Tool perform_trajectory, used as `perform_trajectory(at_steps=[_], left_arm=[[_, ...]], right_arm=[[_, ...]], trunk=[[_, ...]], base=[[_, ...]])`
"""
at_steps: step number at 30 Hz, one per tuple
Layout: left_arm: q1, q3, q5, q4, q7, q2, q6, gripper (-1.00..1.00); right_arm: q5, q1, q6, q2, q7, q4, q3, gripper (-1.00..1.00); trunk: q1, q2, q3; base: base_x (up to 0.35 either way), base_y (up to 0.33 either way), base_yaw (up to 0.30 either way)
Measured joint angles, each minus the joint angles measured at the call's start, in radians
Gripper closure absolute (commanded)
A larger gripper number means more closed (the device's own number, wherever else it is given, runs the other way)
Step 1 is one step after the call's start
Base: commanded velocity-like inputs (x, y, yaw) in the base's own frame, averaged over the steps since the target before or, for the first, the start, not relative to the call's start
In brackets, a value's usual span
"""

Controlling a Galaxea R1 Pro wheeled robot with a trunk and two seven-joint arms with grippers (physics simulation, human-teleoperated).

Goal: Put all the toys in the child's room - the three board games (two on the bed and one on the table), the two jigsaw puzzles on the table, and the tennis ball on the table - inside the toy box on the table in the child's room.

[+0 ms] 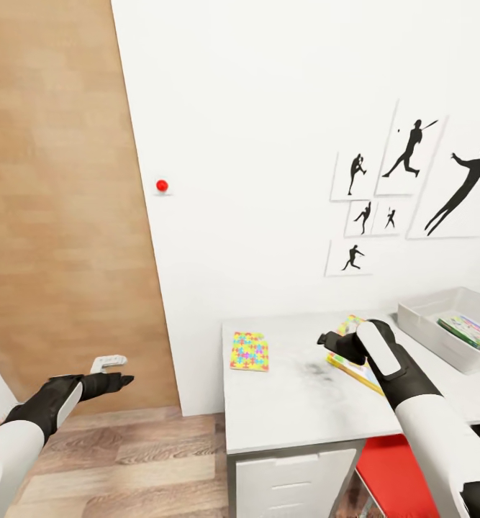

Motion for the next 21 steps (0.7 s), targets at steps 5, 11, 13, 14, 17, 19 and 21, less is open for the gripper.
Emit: perform_trajectory(at_steps=[5,11,13,14,17,19,21], left_arm=[[0.000,-0.001,0.000,0.000,0.000,-0.001,-0.001,-1.00],[0.000,-0.001,0.000,0.000,0.000,-0.001,-0.001,-1.00],[0.000,-0.001,0.000,0.000,0.000,-0.001,-0.001,-1.00],[0.000,-0.001,0.000,0.000,0.000,-0.001,-0.001,-1.00],[0.000,-0.001,0.000,0.000,0.000,-0.001,-0.001,-1.00],[0.000,-0.001,0.000,0.000,0.000,-0.001,0.000,-1.00],[0.000,0.000,0.000,0.000,0.000,-0.001,0.001,-1.00]], right_arm=[[-0.001,0.000,-0.006,0.000,0.000,-0.002,0.005,-1.00],[-0.002,0.000,-0.008,0.000,0.000,-0.004,0.004,-1.00],[-0.002,0.000,-0.008,0.000,0.000,-0.004,0.004,-1.00],[-0.002,0.000,-0.008,0.000,0.000,-0.004,0.004,-1.00],[-0.002,0.000,-0.008,0.000,0.000,-0.005,0.003,-1.00],[-0.002,0.000,-0.008,0.000,0.000,-0.005,0.003,-1.00],[-0.002,0.000,-0.008,0.000,0.000,-0.006,0.003,-1.00]], trunk=[[0.000,0.000,-0.006],[0.000,0.000,-0.013],[0.000,0.000,-0.015],[0.000,0.000,-0.016],[0.000,0.000,-0.019],[0.000,0.000,-0.022],[0.000,0.000,-0.024]], base=[[0.002,0.006,-0.212],[0.000,0.001,-0.212],[0.000,0.000,-0.212],[0.000,0.000,-0.212],[-0.008,0.010,-0.212],[-0.091,0.117,-0.212],[-0.100,0.122,-0.212]])
